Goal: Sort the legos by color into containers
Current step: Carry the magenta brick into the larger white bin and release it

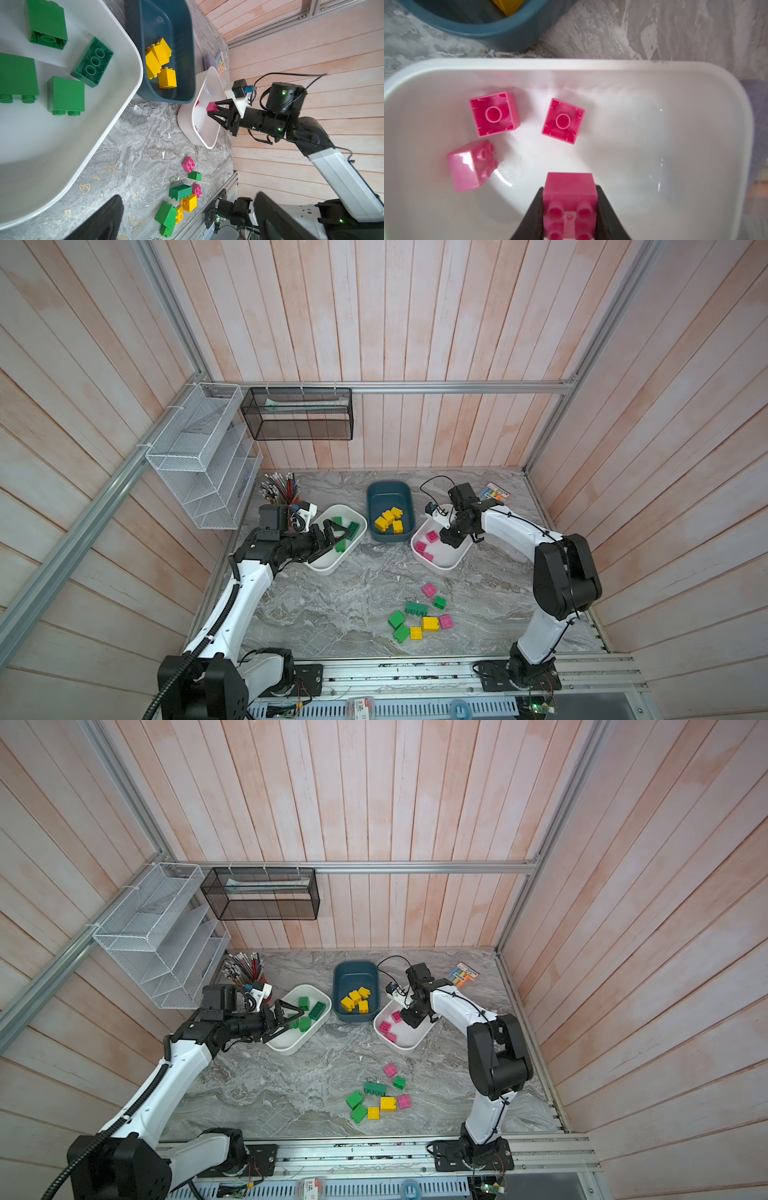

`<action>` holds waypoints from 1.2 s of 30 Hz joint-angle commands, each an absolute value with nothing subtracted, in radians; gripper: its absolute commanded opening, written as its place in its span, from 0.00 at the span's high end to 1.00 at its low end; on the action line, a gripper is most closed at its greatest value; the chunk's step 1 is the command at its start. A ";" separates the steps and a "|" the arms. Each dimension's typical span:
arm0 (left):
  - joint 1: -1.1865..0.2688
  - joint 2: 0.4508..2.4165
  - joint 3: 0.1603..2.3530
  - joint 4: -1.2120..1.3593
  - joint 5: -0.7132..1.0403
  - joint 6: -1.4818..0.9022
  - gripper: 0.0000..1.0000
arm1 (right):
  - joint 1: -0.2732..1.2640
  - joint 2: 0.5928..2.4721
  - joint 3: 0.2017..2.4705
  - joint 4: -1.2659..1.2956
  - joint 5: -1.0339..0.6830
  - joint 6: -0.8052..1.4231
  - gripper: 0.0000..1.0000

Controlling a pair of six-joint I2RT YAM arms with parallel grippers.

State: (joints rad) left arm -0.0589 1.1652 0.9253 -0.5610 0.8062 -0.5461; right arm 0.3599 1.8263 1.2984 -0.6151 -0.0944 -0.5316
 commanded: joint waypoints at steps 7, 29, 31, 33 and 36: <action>-0.054 1.167 0.925 -0.571 0.803 -0.528 0.00 | 0.353 1.920 1.350 -0.647 -0.199 -0.545 0.50; -0.052 1.171 0.911 -0.572 0.814 -0.511 0.00 | 0.711 1.419 1.038 -0.701 -0.129 0.138 0.36; -0.052 1.169 0.910 -0.572 0.812 -0.510 0.00 | 0.742 1.418 0.991 -0.697 -0.114 0.157 0.36; -0.051 1.167 0.908 -0.572 0.813 -0.511 0.00 | 0.767 1.433 0.979 -0.686 -0.087 0.154 0.36; -0.052 1.163 0.906 -0.578 0.814 -0.506 0.00 | 0.768 1.494 0.996 -0.712 -0.044 0.155 0.36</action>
